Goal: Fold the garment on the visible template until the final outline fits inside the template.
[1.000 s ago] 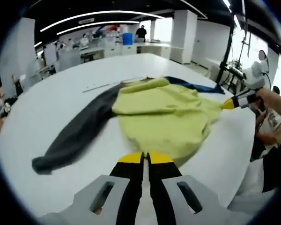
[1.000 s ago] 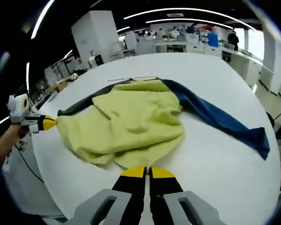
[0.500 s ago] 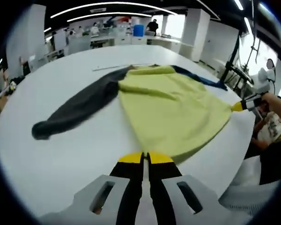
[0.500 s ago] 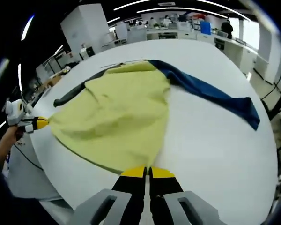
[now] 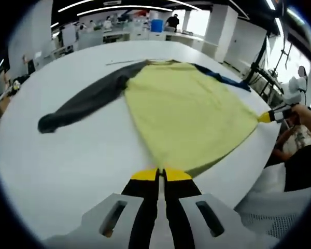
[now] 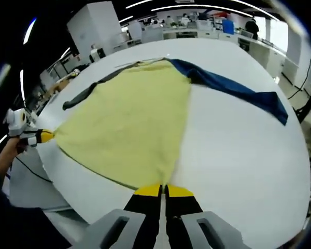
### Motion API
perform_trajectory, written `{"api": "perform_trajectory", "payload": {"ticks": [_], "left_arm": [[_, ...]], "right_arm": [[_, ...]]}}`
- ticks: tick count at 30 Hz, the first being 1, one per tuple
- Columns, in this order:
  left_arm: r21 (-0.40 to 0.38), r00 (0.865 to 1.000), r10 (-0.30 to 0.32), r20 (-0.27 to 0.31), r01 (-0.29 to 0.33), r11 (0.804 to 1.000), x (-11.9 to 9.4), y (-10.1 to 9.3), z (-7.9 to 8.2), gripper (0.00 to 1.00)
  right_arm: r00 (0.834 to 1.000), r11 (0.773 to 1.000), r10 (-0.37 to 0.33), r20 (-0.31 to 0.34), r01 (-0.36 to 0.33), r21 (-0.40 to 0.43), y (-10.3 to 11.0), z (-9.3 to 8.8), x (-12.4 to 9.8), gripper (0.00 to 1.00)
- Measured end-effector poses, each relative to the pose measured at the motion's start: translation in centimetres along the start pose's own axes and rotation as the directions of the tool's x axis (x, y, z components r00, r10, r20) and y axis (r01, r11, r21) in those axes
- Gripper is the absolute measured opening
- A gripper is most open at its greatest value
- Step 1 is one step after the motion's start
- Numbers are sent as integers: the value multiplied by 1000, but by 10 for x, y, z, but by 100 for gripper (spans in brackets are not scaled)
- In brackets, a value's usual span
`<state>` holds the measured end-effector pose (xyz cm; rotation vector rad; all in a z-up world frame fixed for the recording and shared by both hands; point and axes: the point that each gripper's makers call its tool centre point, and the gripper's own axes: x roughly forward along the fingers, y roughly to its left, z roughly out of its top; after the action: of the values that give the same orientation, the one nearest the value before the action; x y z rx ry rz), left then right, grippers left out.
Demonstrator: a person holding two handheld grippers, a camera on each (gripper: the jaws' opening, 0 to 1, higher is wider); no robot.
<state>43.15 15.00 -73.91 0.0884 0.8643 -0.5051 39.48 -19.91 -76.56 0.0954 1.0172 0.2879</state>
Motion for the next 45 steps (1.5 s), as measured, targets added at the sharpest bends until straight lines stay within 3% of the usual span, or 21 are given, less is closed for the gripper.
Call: {"api": "perform_trajectory", "payload": {"ticks": [9,26,30,31,33,35,38,40,42,45], "left_arm": [[-28,998,3,-58,-4,1000,-3,-1,-22,0],[4,996,23,-81,-22,1000,-2,2,-30,0],[90,995,47,-83,-40,995,-5,6,-28,1],[134,997,60,-50,-53,990,-6,8,-22,2],[116,998,63,-19,-61,991,-9,8,-18,12],[107,998,47,50,-52,993,-10,6,-7,25],[132,995,48,87,-59,990,-10,10,-3,33],[132,994,57,97,-70,989,-11,10,-1,42],[133,994,63,91,-75,988,-9,12,-2,53],[95,993,37,110,-48,994,-9,10,2,62]], "right_arm": [[999,1000,4,-38,-5,-31,7,-13,-1,0],[999,999,25,-41,-26,-38,11,-16,-4,0],[999,992,36,-30,-39,-117,12,-15,-5,1],[999,994,17,-35,-20,-104,10,-16,-6,5],[1000,992,-5,3,6,-127,5,-10,-7,21],[999,992,-6,35,10,-124,6,-5,-8,31],[996,995,19,85,-10,-103,7,4,-10,35],[993,995,15,113,-4,-97,6,9,-11,45],[990,991,-6,142,24,-132,1,16,-11,64],[985,986,-17,172,45,-163,-1,24,-15,70]]}}
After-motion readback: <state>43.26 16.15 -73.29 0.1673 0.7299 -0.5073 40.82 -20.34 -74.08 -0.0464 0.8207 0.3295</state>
